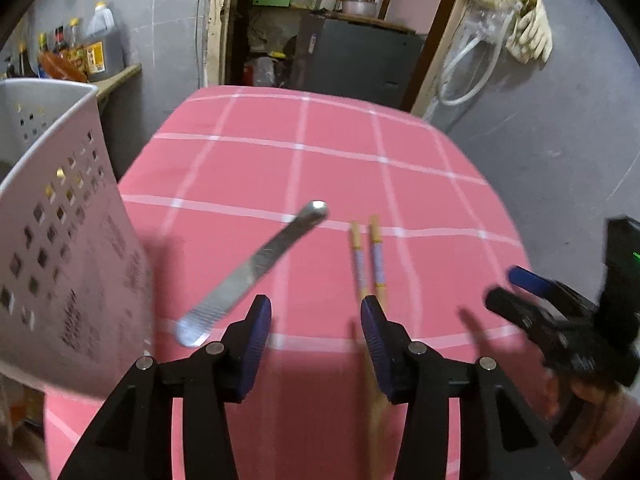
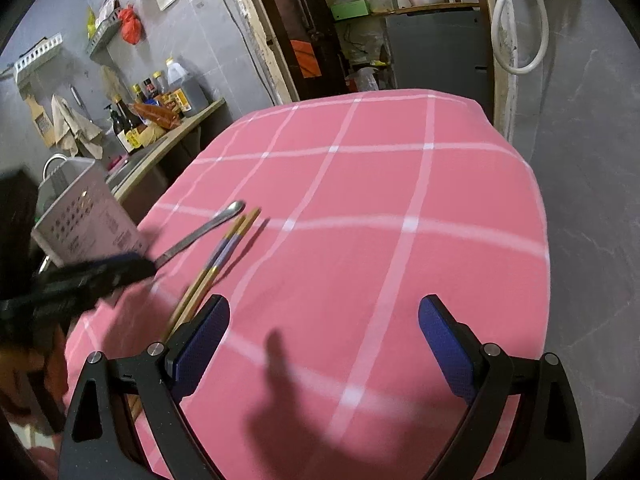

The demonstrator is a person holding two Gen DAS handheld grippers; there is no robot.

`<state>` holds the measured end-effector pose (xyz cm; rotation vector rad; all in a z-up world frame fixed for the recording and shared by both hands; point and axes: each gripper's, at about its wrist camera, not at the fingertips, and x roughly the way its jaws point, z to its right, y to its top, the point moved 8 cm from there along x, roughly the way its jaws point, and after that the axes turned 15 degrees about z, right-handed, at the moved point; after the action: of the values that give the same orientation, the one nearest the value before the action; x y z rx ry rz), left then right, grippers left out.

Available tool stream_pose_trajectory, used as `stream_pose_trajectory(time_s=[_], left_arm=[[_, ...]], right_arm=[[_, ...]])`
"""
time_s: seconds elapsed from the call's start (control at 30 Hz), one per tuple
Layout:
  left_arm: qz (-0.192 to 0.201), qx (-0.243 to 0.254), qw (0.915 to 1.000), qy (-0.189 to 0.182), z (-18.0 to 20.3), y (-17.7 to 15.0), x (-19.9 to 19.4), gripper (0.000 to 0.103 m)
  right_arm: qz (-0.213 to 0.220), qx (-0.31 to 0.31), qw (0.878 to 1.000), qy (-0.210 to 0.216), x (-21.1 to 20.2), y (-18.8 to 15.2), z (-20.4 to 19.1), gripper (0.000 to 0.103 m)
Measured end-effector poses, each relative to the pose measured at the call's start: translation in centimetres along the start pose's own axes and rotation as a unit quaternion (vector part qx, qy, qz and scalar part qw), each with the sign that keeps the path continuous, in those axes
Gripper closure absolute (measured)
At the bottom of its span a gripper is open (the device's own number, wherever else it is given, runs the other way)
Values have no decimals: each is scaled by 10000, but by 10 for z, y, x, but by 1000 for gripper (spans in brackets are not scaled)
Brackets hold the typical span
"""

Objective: Organize utensils
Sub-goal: 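Lower the left tool over the chopsticks while the right tool reaches for the knife, then close the right tool on the wooden chopsticks while the left tool lowers over the knife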

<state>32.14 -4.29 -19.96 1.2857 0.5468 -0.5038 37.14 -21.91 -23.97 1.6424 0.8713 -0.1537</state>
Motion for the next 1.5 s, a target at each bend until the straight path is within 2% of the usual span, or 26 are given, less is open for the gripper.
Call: stream_pose_trajectory(time_s=[0.27, 0.53, 0.77, 0.93, 0.97, 1.0, 1.13, 1.17, 1.2, 1.27, 1.3, 1.4, 1.5], left_arm=[[-187, 363, 9989, 220, -5, 12, 23, 59], [-543, 331, 9977, 241, -9, 19, 52, 59], [-875, 249, 9958, 118, -12, 11, 66, 59], [-890, 346, 9954, 86, -10, 9, 68, 59], [-887, 366, 9954, 79, -9, 9, 68, 59], [-876, 407, 9953, 73, -9, 9, 68, 59], [-851, 617, 9944, 139, -6, 8, 69, 64], [-843, 706, 9938, 161, -5, 8, 69, 67], [-835, 789, 9932, 167, -4, 7, 69, 68], [-830, 880, 9925, 164, -2, 6, 68, 73], [-830, 905, 9923, 145, -1, 6, 68, 75], [-761, 1127, 9906, 128, 4, 6, 67, 77], [-724, 1149, 9907, 128, 6, 4, 65, 78]], right_arm=[[47, -66, 9999, -111, -20, -20, -37, 10], [-104, -12, 9994, -317, -24, -40, -69, 10], [-190, -150, 9964, -808, -15, -51, -89, 10], [-392, -525, 9899, -1256, -7, -59, -98, 11], [-412, -598, 9885, -1329, -6, -59, -99, 18], [-405, -694, 9864, -1435, -7, -58, -100, 29], [-395, -931, 9801, -1708, -10, -51, -100, 44], [-407, -938, 9803, -1691, -11, -49, -100, 54], [-422, -948, 9804, -1673, -12, -47, -100, 69], [-470, -976, 9793, -1711, -15, -46, -97, 88], [-534, -975, 9789, -1717, -19, -46, -93, 93], [-646, -779, 9792, -1756, -30, -45, -81, 97], [-673, -534, 9797, -1811, -45, -45, -67, 98]])
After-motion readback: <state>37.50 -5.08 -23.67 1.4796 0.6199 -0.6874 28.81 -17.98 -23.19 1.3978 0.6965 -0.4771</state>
